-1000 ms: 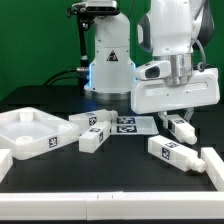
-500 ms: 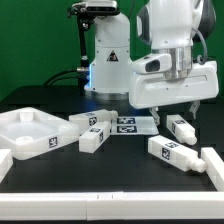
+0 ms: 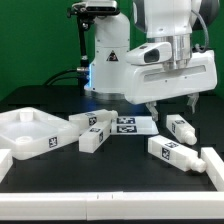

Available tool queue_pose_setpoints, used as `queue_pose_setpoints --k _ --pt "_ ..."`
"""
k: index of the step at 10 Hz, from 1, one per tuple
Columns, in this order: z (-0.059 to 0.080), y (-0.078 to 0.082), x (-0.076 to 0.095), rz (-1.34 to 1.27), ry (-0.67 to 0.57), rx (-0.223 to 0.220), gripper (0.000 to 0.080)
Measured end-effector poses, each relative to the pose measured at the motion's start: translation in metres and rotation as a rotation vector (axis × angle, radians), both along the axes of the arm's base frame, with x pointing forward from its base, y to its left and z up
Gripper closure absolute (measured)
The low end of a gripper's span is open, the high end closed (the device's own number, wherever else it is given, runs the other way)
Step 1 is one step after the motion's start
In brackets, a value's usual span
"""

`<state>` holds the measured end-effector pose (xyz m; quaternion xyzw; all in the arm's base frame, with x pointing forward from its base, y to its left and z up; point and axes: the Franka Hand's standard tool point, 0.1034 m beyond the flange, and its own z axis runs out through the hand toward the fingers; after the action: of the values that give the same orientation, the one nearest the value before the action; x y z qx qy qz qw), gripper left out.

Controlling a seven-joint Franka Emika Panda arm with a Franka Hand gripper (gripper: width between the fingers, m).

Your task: Assemble desk

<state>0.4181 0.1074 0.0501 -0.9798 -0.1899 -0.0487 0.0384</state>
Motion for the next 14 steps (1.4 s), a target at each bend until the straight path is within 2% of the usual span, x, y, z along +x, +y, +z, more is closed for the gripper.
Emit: queue_pose_setpoints --k 1,2,3,7,8,11,13,14 --pt "0.002 -0.011 0.020 0.035 0.034 0.001 0.0151" --pt "0.007 -0.015 0.047 0.076 0.049 0.001 0.0151" --pt "0.010 -0.015 0.067 0.118 0.048 -0.002 0.0151" --pt "0.006 -0.018 0.069 0.158 0.040 -0.007 0.0151" --pt "-0.004 -0.025 0.071 0.178 0.041 -0.010 0.0151" --pt "-0.020 -0.038 0.088 0.202 0.039 -0.007 0.0151" --pt "-0.033 -0.039 0.086 0.195 0.013 -0.012 0.0151" --pt "-0.041 -0.040 0.079 0.188 0.026 -0.010 0.0151"
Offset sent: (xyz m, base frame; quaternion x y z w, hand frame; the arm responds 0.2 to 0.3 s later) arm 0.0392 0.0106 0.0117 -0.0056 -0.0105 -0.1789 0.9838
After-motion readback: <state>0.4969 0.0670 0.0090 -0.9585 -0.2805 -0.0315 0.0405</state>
